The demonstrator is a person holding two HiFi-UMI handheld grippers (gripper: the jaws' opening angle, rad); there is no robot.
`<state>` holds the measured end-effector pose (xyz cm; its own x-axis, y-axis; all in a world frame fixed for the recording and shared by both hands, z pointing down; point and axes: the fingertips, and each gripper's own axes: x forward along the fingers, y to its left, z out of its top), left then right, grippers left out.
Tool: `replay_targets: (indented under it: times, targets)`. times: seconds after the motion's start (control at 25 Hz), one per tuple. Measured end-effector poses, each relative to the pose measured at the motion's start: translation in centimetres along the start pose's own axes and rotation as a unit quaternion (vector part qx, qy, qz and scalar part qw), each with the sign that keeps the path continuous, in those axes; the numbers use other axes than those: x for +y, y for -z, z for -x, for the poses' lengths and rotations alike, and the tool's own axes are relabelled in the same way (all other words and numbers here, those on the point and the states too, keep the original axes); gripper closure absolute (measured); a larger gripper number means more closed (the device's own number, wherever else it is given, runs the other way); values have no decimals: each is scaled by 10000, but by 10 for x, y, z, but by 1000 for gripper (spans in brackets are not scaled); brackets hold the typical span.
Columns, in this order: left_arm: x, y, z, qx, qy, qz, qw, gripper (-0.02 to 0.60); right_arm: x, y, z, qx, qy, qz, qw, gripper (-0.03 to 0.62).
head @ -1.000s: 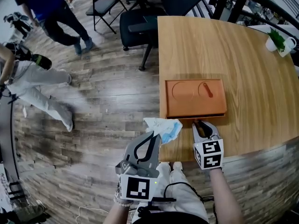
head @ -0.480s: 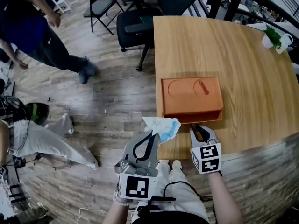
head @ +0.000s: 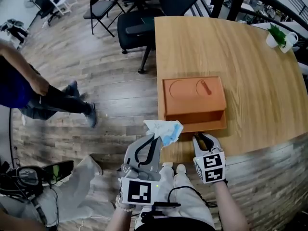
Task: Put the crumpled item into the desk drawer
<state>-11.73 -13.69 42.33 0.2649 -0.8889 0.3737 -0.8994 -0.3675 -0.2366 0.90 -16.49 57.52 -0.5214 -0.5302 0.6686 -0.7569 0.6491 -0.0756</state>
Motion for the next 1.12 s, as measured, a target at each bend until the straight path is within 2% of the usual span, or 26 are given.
replay_targets:
  times: [0.72, 1.12]
  targets:
    - [-11, 1, 6, -59, 83, -40, 9999, 569, 20, 36, 25, 177, -64, -135, 9997, 517]
    - [-16, 1, 13, -33, 99, -31, 9999, 568, 20, 37, 30, 79, -45, -214, 9997, 514]
